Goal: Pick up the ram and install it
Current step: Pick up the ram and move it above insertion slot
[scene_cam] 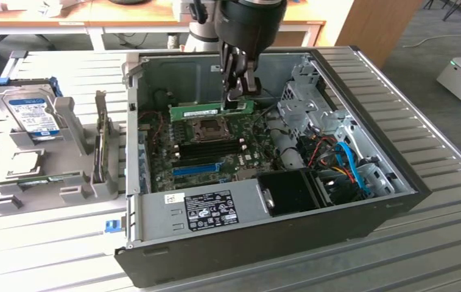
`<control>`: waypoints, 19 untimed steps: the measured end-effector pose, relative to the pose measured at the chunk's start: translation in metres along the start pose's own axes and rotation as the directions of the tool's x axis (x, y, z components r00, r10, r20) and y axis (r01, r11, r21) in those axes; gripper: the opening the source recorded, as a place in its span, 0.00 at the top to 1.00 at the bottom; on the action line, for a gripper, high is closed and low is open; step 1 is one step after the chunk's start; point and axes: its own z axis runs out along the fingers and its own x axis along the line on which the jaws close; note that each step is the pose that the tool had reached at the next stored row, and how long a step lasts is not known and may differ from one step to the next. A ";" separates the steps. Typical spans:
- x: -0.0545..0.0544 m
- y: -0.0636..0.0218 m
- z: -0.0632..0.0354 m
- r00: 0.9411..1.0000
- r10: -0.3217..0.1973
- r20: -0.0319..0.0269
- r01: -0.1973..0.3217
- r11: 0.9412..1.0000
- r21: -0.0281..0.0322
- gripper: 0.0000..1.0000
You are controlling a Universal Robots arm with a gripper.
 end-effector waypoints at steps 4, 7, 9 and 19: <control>-0.006 0.0000 0.0005 1.000 0.000 -0.004 0.000 1.000 0.000 0.87; -0.011 -0.0001 0.0009 1.000 0.000 -0.007 0.000 1.000 0.000 0.87; -0.014 -0.0001 0.0012 1.000 0.000 -0.010 0.000 1.000 0.000 0.87; -0.034 -0.0003 0.0029 1.000 0.001 -0.026 -0.001 1.000 0.000 0.87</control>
